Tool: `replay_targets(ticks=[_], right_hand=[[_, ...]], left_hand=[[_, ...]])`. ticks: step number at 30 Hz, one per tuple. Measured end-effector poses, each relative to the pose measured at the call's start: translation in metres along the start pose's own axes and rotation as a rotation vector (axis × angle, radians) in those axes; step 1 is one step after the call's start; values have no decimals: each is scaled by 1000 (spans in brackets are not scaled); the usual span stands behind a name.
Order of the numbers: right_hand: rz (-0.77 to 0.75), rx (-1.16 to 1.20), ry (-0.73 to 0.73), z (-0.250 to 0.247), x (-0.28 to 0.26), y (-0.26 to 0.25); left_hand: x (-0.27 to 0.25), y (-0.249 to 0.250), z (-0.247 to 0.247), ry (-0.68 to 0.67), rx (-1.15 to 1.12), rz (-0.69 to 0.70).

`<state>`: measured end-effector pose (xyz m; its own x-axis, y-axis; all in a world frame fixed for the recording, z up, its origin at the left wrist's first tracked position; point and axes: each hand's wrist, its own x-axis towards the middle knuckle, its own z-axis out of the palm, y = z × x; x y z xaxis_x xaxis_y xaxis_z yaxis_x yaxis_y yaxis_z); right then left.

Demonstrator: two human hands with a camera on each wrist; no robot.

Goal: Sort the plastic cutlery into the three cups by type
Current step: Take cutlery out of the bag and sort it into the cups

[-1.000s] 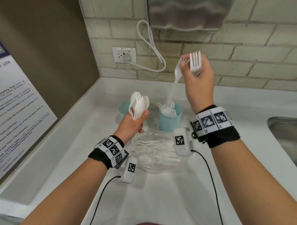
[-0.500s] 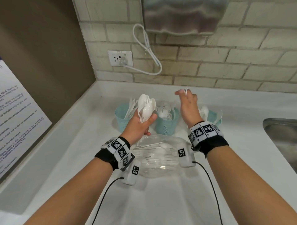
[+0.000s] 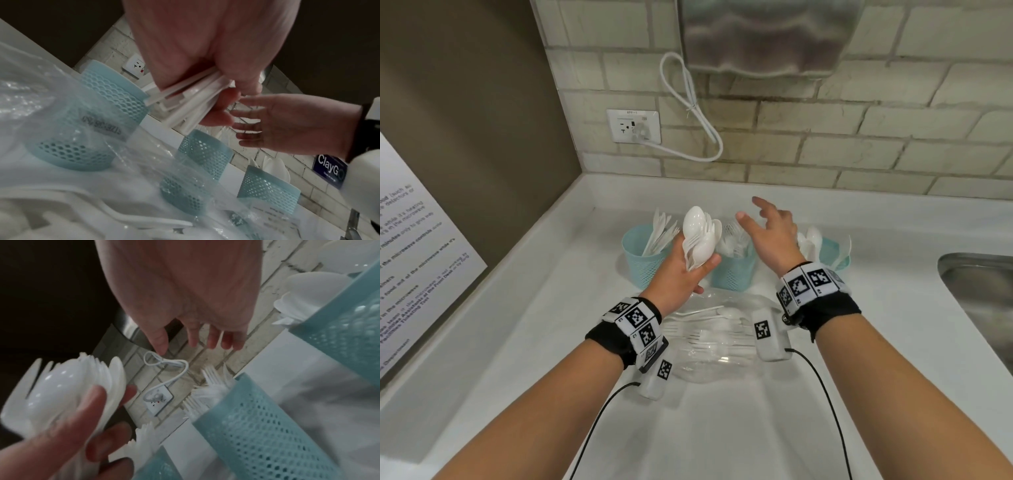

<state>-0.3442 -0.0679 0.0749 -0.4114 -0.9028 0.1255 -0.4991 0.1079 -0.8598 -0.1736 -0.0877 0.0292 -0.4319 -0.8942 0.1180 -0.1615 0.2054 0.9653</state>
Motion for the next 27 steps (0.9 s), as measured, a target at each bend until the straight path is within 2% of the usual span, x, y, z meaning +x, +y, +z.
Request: replay_targets(ticks=[1,3,5,9,13,16,20,27], right_hand=[[1,-16,33,1,-2,-4],[-92,90,73,1,-8,-17],[-140,247,2,0,-18,-32],[-87,255,-124,5,-29,-41],[-25,377,-133,5,-27,-37],[-45,392,-155,5,-27,-33],[-46,484,-187,8,-33,-30],[8,579,-161,4,-36,-23]], left_hand=[[0,0,0,-5,3,5],[-1,1,0,-10,13,10],[-3,3,0,5,41,23],[-6,9,2,48,86,44],[-8,15,4,85,30,63],[-4,14,5,100,-39,80],[-1,11,6,80,-77,61],[-9,21,10,-8,-147,83]])
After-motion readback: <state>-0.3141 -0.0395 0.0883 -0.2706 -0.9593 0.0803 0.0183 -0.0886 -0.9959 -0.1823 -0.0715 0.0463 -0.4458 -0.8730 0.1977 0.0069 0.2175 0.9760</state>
